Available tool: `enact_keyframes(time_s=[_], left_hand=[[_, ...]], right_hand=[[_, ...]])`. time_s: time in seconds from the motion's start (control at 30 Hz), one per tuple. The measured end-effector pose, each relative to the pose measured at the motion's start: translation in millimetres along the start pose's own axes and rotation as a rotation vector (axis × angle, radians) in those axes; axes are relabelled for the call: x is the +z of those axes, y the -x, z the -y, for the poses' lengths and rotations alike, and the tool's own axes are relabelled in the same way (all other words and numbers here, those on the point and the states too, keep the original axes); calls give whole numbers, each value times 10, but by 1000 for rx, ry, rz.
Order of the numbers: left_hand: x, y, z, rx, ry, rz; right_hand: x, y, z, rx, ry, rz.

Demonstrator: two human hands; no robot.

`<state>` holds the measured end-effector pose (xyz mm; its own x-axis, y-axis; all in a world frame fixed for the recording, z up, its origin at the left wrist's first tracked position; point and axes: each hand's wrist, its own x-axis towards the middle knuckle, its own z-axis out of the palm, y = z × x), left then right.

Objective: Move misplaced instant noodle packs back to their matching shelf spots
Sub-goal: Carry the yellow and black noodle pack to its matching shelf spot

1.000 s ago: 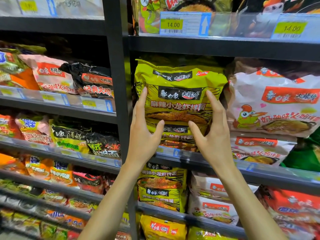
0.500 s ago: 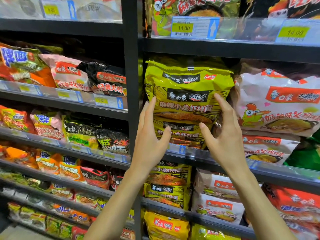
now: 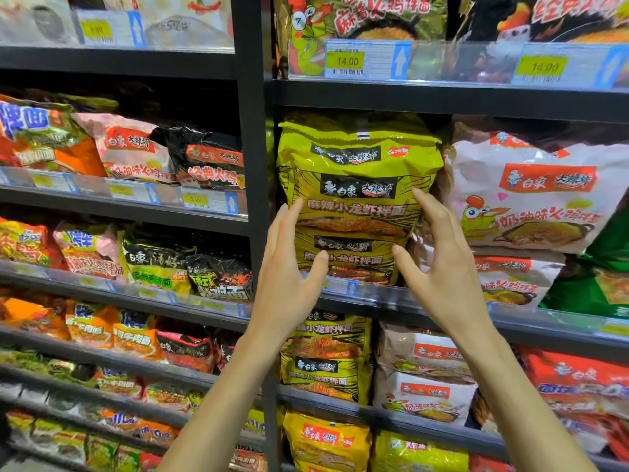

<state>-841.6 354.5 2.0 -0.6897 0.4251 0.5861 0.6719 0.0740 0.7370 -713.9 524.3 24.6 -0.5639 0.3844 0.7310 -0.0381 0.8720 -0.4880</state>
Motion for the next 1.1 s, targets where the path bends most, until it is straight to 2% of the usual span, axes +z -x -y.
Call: enact_keyframes(time_s=[0.4,0.47,0.63,0.83,0.93,1.1], left_hand=[[-249,118,23,48,-213,132],[-312,145,11,59,-294,204],[-391,175,-43,59,-456,353],[-368,266,-198,62,-666,570],[-320,277,-291,74,-727,660],[-94,162,-584,157,-785,807]], right_hand=[[-166,125,158,75,250,177],[-249,165,220,107,332,277],[-424,264,395,157,584,654],[-549,273,531,220,669,899],[-614,309,544,231,668,953],[-850,435,495,270,647,943]])
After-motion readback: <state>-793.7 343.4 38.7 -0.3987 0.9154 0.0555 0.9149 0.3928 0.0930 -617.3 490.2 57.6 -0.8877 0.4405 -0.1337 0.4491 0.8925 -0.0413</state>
